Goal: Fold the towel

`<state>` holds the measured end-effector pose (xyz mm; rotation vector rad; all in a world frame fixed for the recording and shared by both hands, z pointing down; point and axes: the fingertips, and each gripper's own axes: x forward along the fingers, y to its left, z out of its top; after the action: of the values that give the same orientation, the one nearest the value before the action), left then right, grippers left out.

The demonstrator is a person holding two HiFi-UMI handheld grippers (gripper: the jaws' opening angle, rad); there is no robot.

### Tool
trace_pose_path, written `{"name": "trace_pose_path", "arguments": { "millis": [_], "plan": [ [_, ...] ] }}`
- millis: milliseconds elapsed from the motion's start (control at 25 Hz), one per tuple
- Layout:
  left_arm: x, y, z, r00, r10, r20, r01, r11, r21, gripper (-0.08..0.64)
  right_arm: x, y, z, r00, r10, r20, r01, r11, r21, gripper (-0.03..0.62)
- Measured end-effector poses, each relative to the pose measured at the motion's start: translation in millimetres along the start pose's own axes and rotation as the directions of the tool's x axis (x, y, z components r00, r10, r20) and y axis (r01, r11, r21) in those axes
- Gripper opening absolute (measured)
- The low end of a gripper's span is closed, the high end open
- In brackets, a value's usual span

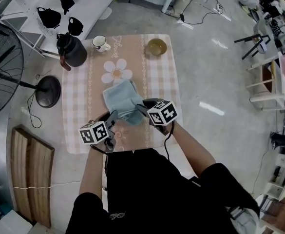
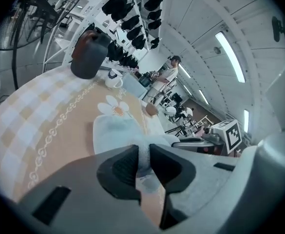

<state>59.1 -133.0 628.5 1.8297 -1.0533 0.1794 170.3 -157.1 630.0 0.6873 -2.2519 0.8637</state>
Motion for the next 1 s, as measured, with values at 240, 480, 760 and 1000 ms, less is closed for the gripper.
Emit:
{"name": "trace_pose_path", "arguments": {
  "millis": [240,480,760,1000],
  "plan": [
    [15,18,24,1.000,-0.024,-0.017,0.023,0.998,-0.062,0.072,20,-16,21,1.000,-0.019,-0.015,0.019,1.000,0.024,0.072],
    [29,38,42,0.999,-0.036,-0.016,0.033,0.989,-0.146,0.071,36,-28,48,0.999,0.018,-0.044,-0.016,0.999,0.036,0.080],
    [38,58,72,0.996,-0.039,0.079,0.058,0.969,-0.242,0.119,33,-46,82,0.997,-0.048,0.062,0.047,0.999,0.021,0.212],
    [28,52,103,0.976,-0.091,0.199,0.150,0.941,-0.303,0.261,16,-41,85,0.989,-0.055,0.138,0.058,0.998,-0.019,0.221]
  ]
}}
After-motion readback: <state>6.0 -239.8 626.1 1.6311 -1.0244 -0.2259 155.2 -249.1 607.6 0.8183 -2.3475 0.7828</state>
